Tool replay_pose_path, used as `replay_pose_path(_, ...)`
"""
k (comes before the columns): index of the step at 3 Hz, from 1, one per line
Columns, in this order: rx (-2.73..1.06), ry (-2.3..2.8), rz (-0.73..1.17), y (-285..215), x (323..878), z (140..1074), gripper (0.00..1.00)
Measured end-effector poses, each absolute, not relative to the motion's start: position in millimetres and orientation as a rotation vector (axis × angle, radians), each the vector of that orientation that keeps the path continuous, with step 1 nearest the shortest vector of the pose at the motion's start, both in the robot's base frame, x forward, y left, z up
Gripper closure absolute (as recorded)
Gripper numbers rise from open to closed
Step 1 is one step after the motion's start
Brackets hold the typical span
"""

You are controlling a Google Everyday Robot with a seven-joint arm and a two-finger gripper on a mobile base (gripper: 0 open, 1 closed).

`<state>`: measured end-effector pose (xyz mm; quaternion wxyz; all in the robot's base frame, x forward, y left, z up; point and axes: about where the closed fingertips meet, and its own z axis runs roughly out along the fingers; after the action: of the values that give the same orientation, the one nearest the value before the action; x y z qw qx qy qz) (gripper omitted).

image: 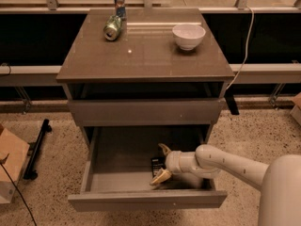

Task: Pick rxbar chocolate from middle drawer and place on counter

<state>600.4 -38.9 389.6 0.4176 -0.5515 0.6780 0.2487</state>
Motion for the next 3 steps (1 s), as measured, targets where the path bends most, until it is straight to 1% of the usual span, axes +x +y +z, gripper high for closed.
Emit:
replay_pose_path(1,-1.4,1.718,0.613,-41,600,376,0.0)
replay_pose_path(2,-1.41,1.753,0.602,-46,598,363,0.04)
replay_pose_path(3,-1.421,1.776,0.601,-49,596,356,0.27)
